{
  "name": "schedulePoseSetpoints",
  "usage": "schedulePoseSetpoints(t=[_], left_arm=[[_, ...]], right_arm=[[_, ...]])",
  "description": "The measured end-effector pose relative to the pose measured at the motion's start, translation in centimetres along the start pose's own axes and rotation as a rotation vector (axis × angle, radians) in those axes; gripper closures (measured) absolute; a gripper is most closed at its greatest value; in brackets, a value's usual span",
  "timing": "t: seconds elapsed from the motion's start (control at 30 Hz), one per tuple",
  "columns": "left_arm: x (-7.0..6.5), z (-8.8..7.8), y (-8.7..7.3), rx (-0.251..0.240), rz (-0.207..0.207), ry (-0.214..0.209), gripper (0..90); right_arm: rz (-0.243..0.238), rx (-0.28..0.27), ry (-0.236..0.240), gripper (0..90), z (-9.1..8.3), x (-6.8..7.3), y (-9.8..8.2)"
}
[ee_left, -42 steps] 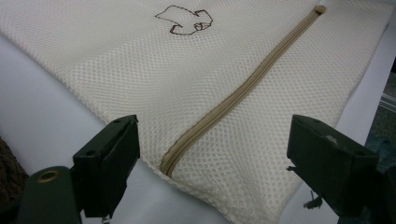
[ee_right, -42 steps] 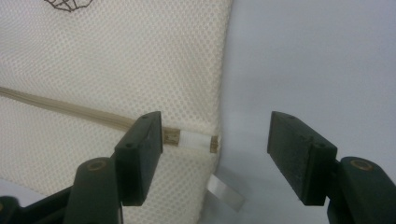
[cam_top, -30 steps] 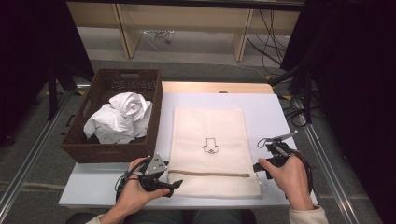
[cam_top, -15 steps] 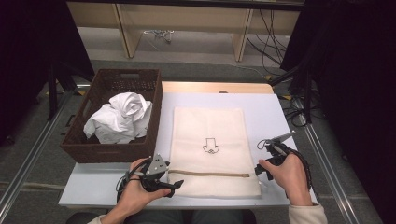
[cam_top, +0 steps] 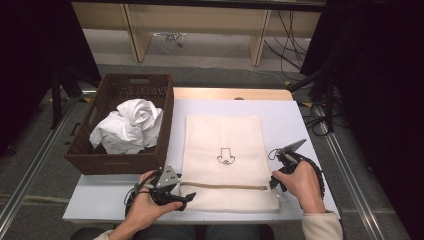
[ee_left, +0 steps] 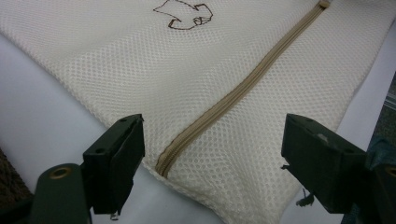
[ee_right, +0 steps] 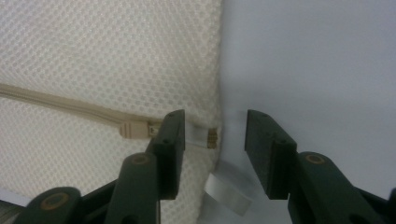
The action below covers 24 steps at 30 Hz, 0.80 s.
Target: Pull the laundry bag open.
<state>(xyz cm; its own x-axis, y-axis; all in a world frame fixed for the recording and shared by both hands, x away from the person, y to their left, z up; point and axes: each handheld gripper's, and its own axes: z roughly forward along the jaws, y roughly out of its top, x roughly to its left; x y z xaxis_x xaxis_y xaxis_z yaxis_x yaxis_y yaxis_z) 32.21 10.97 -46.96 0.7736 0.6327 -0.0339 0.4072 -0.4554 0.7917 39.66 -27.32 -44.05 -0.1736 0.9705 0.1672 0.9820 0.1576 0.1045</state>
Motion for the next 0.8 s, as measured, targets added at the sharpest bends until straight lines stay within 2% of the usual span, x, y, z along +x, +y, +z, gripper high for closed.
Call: schedulePoseSetpoints(t=[0.03,0.07,0.1,0.13,0.17,0.2,0.23,0.27,0.33,0.37,0.4,0.43,0.47,0.5,0.53,0.6,0.67,0.7,0.73,0.77,0.8], left_arm=[[0.0,0.0,0.0,-0.002,0.001,-0.002,21.2],[0.0,0.0,0.0,-0.002,0.001,-0.002,21.2],[0.1,0.0,0.0,-0.012,0.016,-0.004,21.2],[0.1,0.0,0.0,-0.012,0.016,-0.004,21.2],[0.2,-0.1,0.0,-0.001,0.026,0.003,21.2],[0.1,0.0,-0.1,-0.001,-0.002,0.005,21.2],[0.1,0.0,-0.1,0.001,0.0,0.003,21.2],[0.1,0.0,-0.1,0.002,0.005,0.001,21.2],[0.0,0.0,-0.1,0.002,0.001,-0.001,21.2],[0.0,0.0,-0.1,0.001,0.002,-0.001,21.2],[0.0,0.0,-0.1,0.002,0.002,-0.001,21.2],[0.0,0.0,-0.1,0.003,0.003,0.001,21.2],[0.1,0.0,-0.1,0.004,0.004,0.004,21.2],[0.1,0.0,-0.1,0.002,0.006,0.006,21.2],[0.2,-0.1,-0.1,0.003,0.026,-0.004,21.2],[0.2,0.0,-0.1,0.001,0.023,-0.007,21.2],[0.2,0.0,-0.1,0.006,0.023,-0.013,21.2],[0.2,0.0,-0.1,0.006,0.022,-0.013,21.2],[0.2,0.0,-0.1,0.006,0.023,-0.012,21.2],[0.2,0.0,-0.1,0.005,0.022,-0.012,21.2],[0.2,0.0,-0.1,0.004,0.023,-0.012,21.2]], right_arm=[[0.045,0.023,0.0,62.1,0.0,0.5,0.1],[0.008,0.033,-0.004,64.5,0.0,0.4,0.1],[-0.058,-0.002,-0.006,66.0,0.6,0.1,0.1],[-0.007,0.015,-0.008,66.8,0.4,0.5,0.2],[-0.02,0.051,-0.011,67.2,0.3,0.5,0.3],[-0.072,0.029,-0.014,67.2,0.5,0.3,0.3],[-0.023,0.036,-0.019,67.0,0.5,0.7,0.3],[0.004,0.031,-0.014,66.6,0.6,0.9,0.3],[-0.027,0.034,-0.023,63.6,0.8,0.7,0.4],[-0.027,0.034,-0.023,63.6,0.8,0.7,0.4],[0.013,0.069,-0.027,61.0,0.7,1.0,0.4],[-0.02,0.053,-0.027,61.0,0.9,0.8,0.5],[0.011,0.051,-0.036,61.1,0.9,1.1,0.4],[-0.024,0.023,-0.035,61.2,1.1,0.9,0.4],[-0.047,0.042,-0.044,61.5,1.0,0.8,0.4],[0.025,0.08,-0.046,63.5,0.8,1.4,0.5],[-0.018,0.059,-0.034,71.3,1.0,1.3,0.6],[-0.009,0.063,-0.04,71.6,1.1,1.6,0.6],[0.023,0.083,-0.043,72.3,1.0,1.9,0.7],[0.002,0.062,-0.043,73.4,1.1,1.9,0.7],[-0.009,0.074,-0.039,73.9,1.1,1.7,0.8]])
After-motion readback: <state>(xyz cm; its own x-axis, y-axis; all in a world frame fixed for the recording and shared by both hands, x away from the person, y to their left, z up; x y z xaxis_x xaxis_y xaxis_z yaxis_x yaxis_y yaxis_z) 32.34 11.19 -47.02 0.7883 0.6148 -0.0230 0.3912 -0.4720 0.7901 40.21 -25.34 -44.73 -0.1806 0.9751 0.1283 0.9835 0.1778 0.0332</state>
